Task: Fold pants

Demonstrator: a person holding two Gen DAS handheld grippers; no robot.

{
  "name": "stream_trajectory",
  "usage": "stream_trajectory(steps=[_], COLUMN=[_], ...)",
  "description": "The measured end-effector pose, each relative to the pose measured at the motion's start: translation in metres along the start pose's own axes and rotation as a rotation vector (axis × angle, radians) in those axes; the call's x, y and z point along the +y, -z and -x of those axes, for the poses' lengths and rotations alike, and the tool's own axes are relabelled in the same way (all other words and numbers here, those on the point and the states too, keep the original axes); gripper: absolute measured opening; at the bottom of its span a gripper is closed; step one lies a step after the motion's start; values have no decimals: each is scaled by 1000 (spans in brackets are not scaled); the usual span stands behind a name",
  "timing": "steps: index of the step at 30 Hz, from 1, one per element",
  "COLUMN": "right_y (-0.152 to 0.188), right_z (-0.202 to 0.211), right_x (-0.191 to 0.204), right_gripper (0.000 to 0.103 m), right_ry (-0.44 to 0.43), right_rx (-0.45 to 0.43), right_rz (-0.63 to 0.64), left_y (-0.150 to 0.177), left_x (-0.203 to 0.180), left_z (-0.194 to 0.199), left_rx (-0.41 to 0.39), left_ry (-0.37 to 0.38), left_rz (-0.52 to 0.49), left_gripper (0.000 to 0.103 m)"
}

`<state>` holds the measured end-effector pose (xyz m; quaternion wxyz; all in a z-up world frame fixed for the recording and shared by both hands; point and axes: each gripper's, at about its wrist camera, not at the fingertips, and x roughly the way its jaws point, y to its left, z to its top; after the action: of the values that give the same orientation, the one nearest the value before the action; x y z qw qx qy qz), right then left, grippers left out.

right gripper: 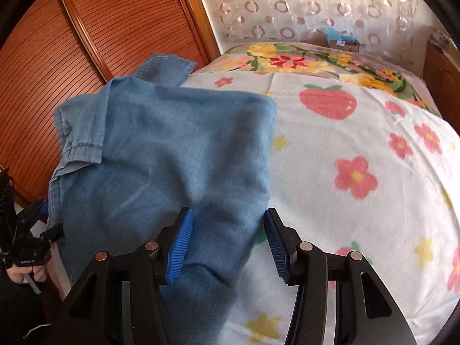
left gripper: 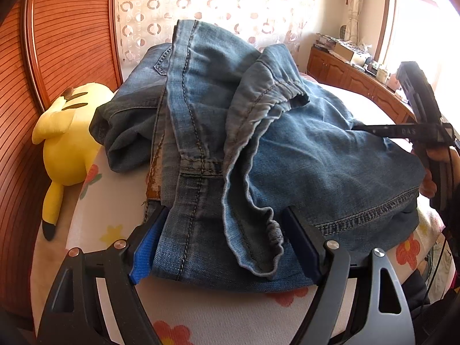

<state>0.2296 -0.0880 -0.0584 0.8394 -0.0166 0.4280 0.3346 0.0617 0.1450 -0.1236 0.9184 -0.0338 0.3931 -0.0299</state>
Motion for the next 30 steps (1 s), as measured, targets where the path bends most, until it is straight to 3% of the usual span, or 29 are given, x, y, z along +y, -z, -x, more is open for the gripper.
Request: stream_trajectory(steps=[2, 6, 13, 20, 23, 28, 30], right_y=[5, 6, -9, -33, -23, 24, 39], right_z=[6, 17, 83, 181, 202, 190, 177], right_x=[7, 18, 51, 75, 45, -50, -84], right_gripper=[52, 15, 10, 10, 10, 10, 10], right_ry=[7, -18, -24, -5, 89, 232, 241], right_rx=[-12, -35, -160, -269, -268, -145, -93], right_rz=[15, 53, 115, 142, 128, 2, -52], left_y=[0, -3, -16, -32, -37, -43, -46], left_x=[0, -1, -5, -9, -16, -31, -40], left_z=[0, 3, 33, 60, 66, 64, 59], left_rx=[1, 0, -69, -126, -143, -147, -141], left_ry=[-2, -14, -22, -27, -15, 9, 23], left_rz=[1, 0, -4, -13, -30, -66, -79], left_gripper=[82, 82, 82, 82, 82, 82, 82])
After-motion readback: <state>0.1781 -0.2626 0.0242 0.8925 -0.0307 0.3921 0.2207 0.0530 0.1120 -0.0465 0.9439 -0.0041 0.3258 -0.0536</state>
